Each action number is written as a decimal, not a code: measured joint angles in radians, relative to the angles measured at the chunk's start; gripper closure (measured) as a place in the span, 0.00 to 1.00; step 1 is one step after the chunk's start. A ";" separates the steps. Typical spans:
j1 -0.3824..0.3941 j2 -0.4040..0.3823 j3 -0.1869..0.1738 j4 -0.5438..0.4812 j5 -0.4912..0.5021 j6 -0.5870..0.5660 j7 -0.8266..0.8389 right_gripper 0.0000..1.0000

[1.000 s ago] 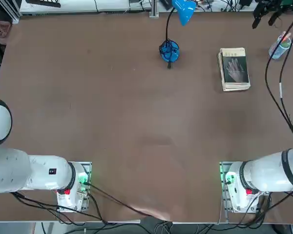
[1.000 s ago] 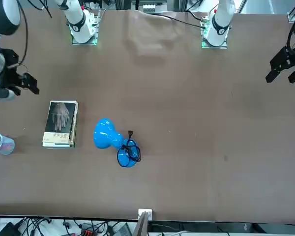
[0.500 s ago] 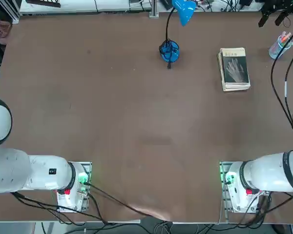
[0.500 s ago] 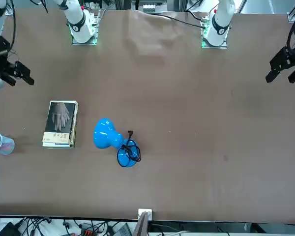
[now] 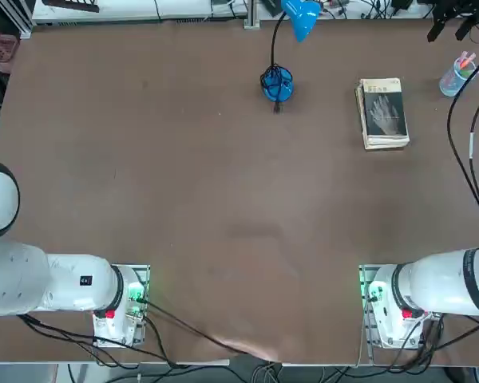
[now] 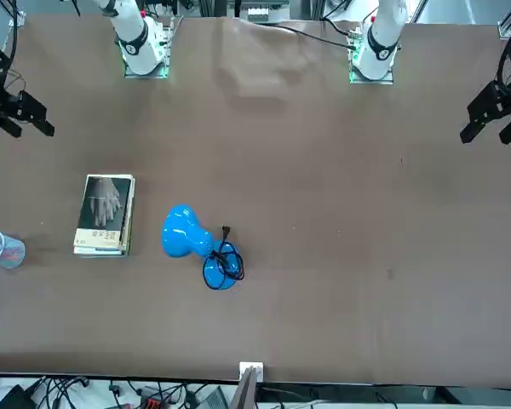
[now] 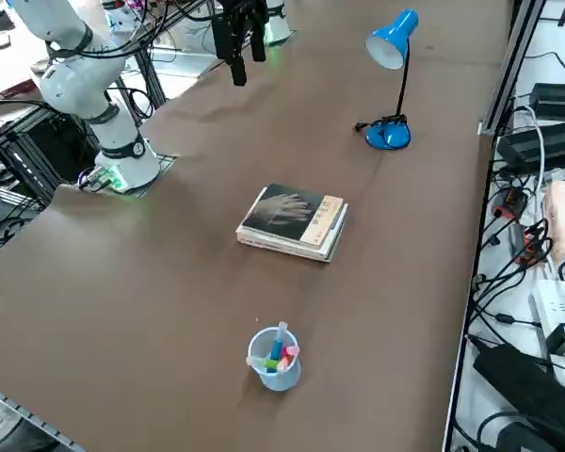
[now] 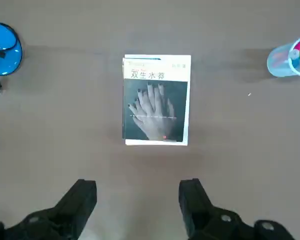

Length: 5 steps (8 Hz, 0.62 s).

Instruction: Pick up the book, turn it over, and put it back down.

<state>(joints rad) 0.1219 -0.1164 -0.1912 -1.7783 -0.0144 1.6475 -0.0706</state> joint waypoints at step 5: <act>0.000 -0.002 0.003 0.010 0.000 -0.011 0.020 0.00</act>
<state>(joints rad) 0.1221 -0.1179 -0.1880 -1.7680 -0.0140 1.6364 -0.0511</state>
